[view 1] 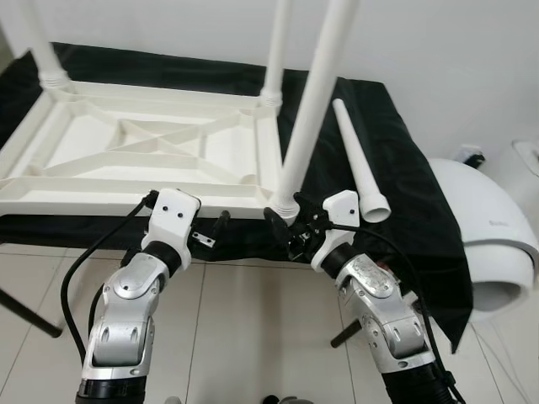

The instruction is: Building children table

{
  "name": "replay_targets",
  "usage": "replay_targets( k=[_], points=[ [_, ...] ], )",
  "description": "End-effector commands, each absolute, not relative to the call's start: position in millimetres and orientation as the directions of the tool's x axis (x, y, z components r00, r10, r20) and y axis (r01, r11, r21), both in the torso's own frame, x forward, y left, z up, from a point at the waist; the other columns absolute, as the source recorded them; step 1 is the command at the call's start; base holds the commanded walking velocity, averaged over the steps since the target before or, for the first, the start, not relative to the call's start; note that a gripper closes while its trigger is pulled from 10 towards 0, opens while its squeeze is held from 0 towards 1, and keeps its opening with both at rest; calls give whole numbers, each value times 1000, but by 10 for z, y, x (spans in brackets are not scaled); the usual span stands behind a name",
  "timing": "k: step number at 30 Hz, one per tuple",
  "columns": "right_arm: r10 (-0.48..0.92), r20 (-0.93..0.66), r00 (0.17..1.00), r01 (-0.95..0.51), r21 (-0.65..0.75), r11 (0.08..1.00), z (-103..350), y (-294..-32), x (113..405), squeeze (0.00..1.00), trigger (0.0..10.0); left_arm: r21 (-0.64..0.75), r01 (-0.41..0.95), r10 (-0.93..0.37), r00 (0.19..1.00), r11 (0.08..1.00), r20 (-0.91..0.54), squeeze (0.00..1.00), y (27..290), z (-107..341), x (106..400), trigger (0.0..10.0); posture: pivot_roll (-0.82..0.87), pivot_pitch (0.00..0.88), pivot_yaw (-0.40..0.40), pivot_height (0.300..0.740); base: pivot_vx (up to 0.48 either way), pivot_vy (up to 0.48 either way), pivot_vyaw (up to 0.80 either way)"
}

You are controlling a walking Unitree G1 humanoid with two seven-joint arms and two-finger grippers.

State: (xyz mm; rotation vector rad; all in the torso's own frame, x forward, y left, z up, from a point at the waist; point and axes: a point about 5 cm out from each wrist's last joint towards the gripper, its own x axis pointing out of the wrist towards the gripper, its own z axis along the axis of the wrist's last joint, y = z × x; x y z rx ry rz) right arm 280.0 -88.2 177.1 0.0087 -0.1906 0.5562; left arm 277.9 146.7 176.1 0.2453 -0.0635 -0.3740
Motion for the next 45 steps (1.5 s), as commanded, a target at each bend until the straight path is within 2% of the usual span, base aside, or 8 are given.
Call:
replay_targets(
  k=[1,37,45],
  points=[
    [520,171,837,-523,-29,852,1747,-896,2801,0,10000,243,176,-192,980,954,45,0,1548,1746,2807,10000,83,61,-64,740,0,0,-775],
    [518,167,839,-517,-51,854,1748,-915,2818,0,10000,233,180,-194,980,956,36,0,1490,1701,2812,10000,81,64,-67,740,0,0,-780],
    [541,171,824,-539,-58,840,1756,-896,2802,0,10000,232,178,-189,982,956,27,0,1496,1671,2808,10000,79,65,-65,740,0,0,-122]
  ],
)
